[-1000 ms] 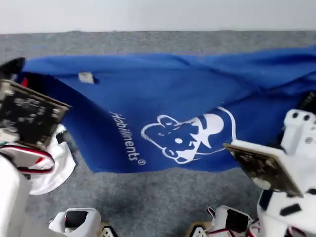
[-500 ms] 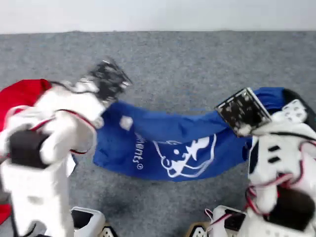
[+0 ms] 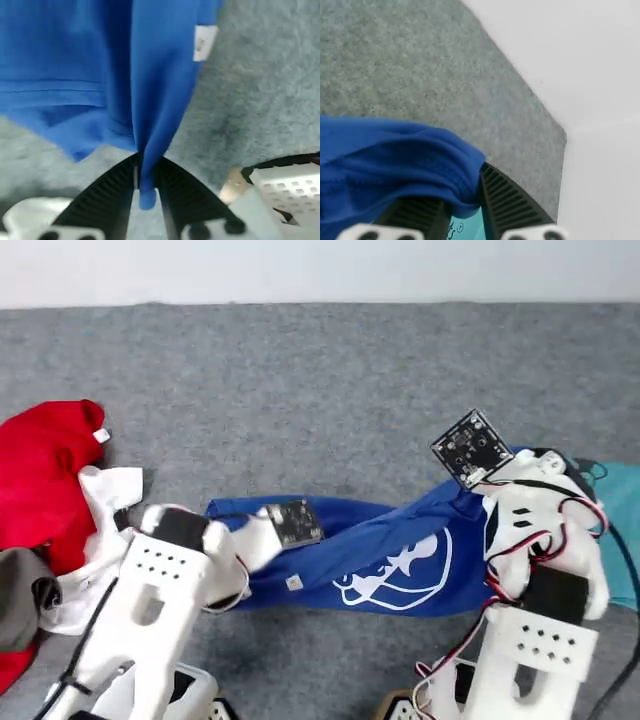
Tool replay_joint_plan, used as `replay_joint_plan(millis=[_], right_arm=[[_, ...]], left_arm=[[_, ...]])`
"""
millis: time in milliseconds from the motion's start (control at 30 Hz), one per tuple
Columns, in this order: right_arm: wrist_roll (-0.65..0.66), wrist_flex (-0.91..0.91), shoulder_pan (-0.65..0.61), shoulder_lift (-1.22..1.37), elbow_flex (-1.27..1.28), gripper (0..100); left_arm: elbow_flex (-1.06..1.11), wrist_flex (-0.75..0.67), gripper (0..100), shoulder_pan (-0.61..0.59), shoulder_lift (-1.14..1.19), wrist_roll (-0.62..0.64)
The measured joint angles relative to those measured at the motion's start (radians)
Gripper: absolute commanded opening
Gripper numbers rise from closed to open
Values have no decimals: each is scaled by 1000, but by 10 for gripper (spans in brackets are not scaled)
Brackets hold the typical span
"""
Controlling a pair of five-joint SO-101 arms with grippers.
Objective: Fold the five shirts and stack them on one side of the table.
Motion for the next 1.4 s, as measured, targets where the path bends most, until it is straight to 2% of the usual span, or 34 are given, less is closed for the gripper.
replay_joint_plan(millis=[133,300,433,567,833,967,1133,1400], right_arm=[[0,-26,37,0,0,10],[0,-38,94,0,0,10],[0,-38,98,0,0,10],[0,-38,98,0,0,10],[0,-38,100,0,0,10],[0,-38,100,0,0,10],[0,-38,100,0,0,10],[0,-38,100,0,0,10]], left_arm=[[-8,44,126,9,0,0],[-133,138,130,-25,0,0],[-164,153,130,-28,0,0],[-164,153,127,43,0,37],[-103,-18,131,265,0,226],[-58,-69,170,341,0,282],[5,-140,179,361,0,339],[77,-245,179,365,5,353]])
